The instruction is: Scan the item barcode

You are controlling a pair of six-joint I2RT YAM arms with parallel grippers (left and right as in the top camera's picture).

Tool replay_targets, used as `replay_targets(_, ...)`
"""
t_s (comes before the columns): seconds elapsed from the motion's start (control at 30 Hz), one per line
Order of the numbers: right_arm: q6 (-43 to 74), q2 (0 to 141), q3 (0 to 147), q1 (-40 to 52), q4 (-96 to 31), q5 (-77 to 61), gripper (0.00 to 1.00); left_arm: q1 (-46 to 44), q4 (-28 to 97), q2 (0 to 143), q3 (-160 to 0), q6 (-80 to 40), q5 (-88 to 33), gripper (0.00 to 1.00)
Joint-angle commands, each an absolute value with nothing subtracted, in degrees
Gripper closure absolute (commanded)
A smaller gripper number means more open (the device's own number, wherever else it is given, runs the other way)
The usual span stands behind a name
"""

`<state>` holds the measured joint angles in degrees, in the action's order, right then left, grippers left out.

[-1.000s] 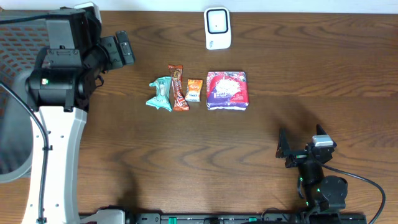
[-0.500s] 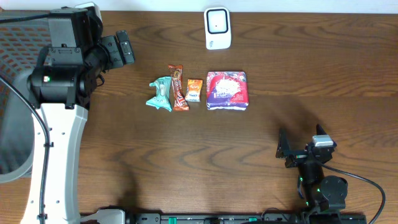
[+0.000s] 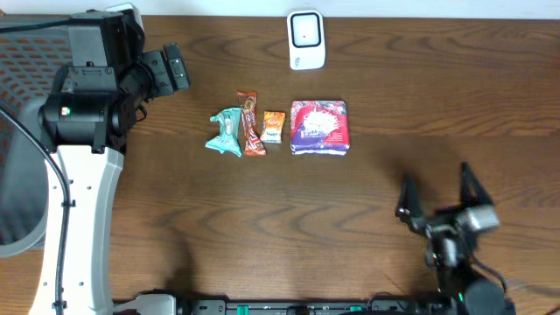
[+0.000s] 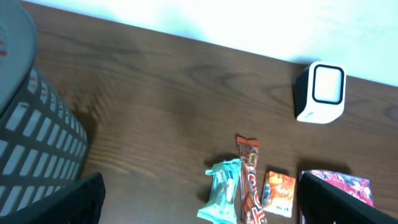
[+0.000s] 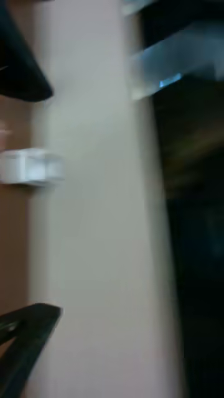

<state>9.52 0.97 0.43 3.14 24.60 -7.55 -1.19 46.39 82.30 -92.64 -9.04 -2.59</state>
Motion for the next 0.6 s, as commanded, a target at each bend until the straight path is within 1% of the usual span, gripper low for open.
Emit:
replay_targets(0.0, 13.4, 0.4, 0.4, 3.0, 37.7, -9.6, 0.01, -1.0, 46.5, 82.7, -93.2, -9.3, -1.9, 0.02)
replay_targets(0.03, 13.2, 0.6, 0.6, 3.0, 41.7, -9.6, 0.01, -1.0, 46.5, 82.7, -93.2, -9.3, -1.9, 0.02)
replay_targets(0.1, 12.3, 1.6, 2.1, 3.0, 45.6, -9.8, 0.01, -1.0, 46.5, 82.7, -93.2, -9.3, -1.9, 0.02)
replay_targets(0.17, 8.5, 3.5, 5.2, 3.0, 43.6, -12.9, 0.01, -1.0, 46.5, 82.7, -93.2, -9.3, -1.9, 0.02)
replay_targets(0.23, 2.5, 8.0, 11.3, 3.0, 35.4, -18.2, 0.01, -1.0, 46.5, 82.7, -93.2, -9.3, -1.9, 0.02)
replay_targets(0.3, -0.8, 12.7, 17.1, 3.0, 26.2, -21.3, 0.01, -1.0, 46.5, 82.7, -93.2, -9.3, -1.9, 0.02)
replay_targets(0.43, -5.1, 28.5, 33.1, 3.0, 5.1, -24.2, 0.01, -1.0, 46.5, 82.7, -93.2, -9.3, -1.9, 0.02)
replay_targets(0.57, -6.1, 45.3, 49.5, 3.1, -11.3, -24.9, 0.01, -1.0, 46.5, 82.7, -93.2, -9.3, -1.9, 0.02)
